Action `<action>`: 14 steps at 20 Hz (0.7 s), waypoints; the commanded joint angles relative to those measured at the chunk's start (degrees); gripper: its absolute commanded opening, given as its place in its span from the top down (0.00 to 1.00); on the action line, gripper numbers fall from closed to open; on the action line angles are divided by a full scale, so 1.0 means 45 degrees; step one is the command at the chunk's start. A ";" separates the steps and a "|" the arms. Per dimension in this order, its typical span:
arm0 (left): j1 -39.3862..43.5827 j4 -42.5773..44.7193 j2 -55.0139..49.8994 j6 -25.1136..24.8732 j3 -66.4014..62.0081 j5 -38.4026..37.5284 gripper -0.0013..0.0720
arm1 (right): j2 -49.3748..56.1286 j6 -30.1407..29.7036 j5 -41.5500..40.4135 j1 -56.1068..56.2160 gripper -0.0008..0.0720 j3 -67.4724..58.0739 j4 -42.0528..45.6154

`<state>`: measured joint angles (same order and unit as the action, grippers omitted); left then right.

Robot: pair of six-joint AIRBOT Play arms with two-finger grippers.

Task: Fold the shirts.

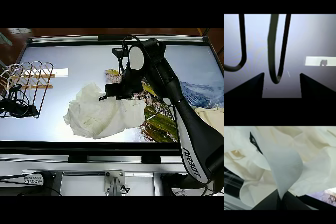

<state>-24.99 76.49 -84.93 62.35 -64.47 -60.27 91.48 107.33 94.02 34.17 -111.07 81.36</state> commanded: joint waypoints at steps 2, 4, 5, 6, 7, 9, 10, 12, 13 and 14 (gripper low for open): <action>0.0087 -0.0194 -0.0262 -0.0044 0.0126 0.0559 0.28 | 0.0005 0.0000 0.0000 -0.0005 0.88 0.0005 0.0039; 0.0155 -0.0199 -0.0520 -0.0039 0.0131 0.0549 0.29 | 0.0005 0.0005 0.0010 -0.0005 0.88 0.0005 0.0029; 0.0165 -0.0204 -0.0617 -0.0039 0.0131 0.0544 0.29 | 0.0005 0.0005 0.0010 -0.0005 0.88 0.0005 0.0029; 0.0165 -0.0243 -0.0699 -0.0039 0.0131 0.0544 0.33 | 0.0005 0.0005 0.0010 -0.0005 0.89 0.0005 0.0029; 0.0165 -0.0243 -0.0758 -0.0044 0.0131 0.0544 0.37 | 0.0005 0.0005 0.0010 -0.0005 0.88 0.0005 0.0029; 0.0165 -0.0248 -0.0845 -0.0039 0.0131 0.0554 0.37 | 0.0005 0.0005 0.0010 -0.0005 0.89 0.0005 0.0034; 0.0165 -0.0248 -0.0884 -0.0039 0.0131 0.0549 0.45 | 0.0005 0.0005 0.0010 -0.0005 0.89 0.0005 0.0034; 0.0165 -0.0248 -0.0952 -0.0039 0.0126 0.0549 0.46 | 0.0005 0.0005 0.0010 -0.0005 0.88 0.0005 0.0034; 0.0165 -0.0248 -0.0991 -0.0039 0.0126 0.0549 0.53 | 0.0005 0.0005 0.0010 -0.0005 0.89 0.0005 0.0034; 0.0165 -0.0248 -0.0996 -0.0034 0.0126 0.0622 0.55 | 0.0005 0.0005 0.0010 -0.0005 0.88 0.0005 0.0034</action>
<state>-24.27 75.40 -89.01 62.17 -63.92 -57.80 91.50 107.33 94.04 34.17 -111.07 81.52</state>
